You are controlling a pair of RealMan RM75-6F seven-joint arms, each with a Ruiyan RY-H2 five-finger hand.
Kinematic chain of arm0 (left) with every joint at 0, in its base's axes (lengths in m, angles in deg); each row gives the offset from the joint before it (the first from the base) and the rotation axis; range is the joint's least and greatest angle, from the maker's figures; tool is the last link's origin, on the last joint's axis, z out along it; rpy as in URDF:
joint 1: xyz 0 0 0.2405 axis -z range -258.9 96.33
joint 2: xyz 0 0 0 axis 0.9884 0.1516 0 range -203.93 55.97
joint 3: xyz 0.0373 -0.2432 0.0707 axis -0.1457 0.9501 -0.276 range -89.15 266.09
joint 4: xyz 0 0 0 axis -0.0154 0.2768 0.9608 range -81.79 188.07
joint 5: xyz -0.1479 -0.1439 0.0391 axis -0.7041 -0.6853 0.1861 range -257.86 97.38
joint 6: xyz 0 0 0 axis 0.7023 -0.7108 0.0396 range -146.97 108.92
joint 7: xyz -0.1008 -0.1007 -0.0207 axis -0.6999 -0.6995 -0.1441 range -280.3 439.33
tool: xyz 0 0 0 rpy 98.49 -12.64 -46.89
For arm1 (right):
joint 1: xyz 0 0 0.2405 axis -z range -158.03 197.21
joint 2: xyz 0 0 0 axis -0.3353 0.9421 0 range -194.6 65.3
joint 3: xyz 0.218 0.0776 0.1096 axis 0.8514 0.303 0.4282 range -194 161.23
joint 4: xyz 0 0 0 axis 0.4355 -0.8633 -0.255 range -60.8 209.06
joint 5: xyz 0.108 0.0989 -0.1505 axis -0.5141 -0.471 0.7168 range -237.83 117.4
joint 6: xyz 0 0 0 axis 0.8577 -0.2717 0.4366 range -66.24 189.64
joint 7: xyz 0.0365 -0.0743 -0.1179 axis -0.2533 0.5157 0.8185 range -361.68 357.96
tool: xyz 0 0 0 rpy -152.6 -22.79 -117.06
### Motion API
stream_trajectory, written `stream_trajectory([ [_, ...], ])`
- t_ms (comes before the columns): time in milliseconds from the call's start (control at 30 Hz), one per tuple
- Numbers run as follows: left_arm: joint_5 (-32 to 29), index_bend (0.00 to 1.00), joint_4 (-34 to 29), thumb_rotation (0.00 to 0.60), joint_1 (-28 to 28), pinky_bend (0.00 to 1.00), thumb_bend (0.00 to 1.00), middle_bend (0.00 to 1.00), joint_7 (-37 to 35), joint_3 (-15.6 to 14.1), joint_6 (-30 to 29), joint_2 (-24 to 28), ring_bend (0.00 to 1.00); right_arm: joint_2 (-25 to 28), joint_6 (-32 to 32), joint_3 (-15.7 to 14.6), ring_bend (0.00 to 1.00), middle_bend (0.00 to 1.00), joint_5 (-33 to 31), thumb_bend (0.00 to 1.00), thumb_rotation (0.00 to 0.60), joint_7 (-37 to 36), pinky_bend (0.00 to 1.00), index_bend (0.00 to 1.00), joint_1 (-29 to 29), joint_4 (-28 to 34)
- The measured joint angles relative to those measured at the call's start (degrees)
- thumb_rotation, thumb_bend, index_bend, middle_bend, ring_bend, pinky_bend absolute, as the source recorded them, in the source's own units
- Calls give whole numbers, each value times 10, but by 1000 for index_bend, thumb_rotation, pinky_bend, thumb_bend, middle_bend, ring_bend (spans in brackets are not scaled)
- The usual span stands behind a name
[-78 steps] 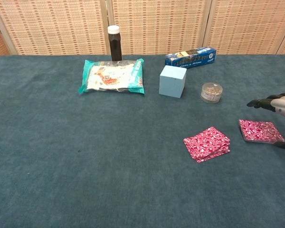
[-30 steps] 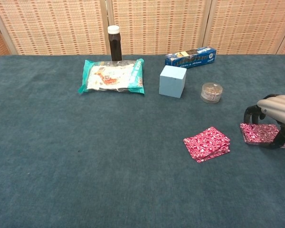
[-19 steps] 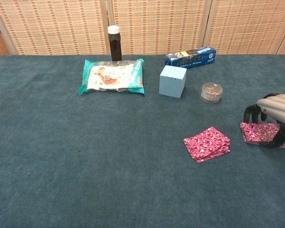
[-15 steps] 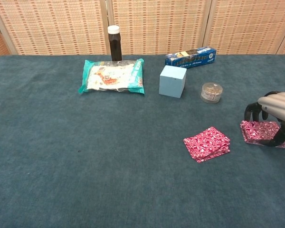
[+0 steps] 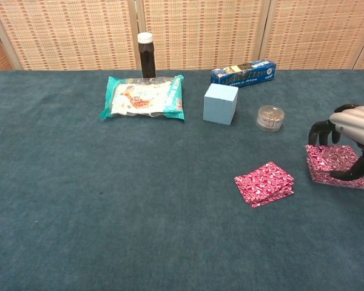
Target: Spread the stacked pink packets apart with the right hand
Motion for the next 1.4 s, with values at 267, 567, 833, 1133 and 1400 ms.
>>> stream_trajectory([
  [267,1,0,0,600,1,64,473,0,4,0,1,-1,0,32,-31,-57,322,454,79,208,600,26,36,541,27,66],
  [567,4,0,-2,600,0,64,472,0,3,0,-2,1,0,20,-25,-103,322,454,122,208,600,69,36,494,53,68],
  [833,2,0,-5,600,0,64,472,0,-1,1,-3,6,0,12,-4,-105,196,231,118,207,600,78,0,0,59,58],
  [1133,3,0,2,600,-2,63,472,0,-2,0,-6,1,0,31,-27,-106,182,194,142,206,600,60,0,0,77,74],
  [1400,5,0,1,600,-4,64,472,0,-2,2,-13,1,0,63,-137,-95,4,19,193,206,600,-6,0,0,128,93],
])
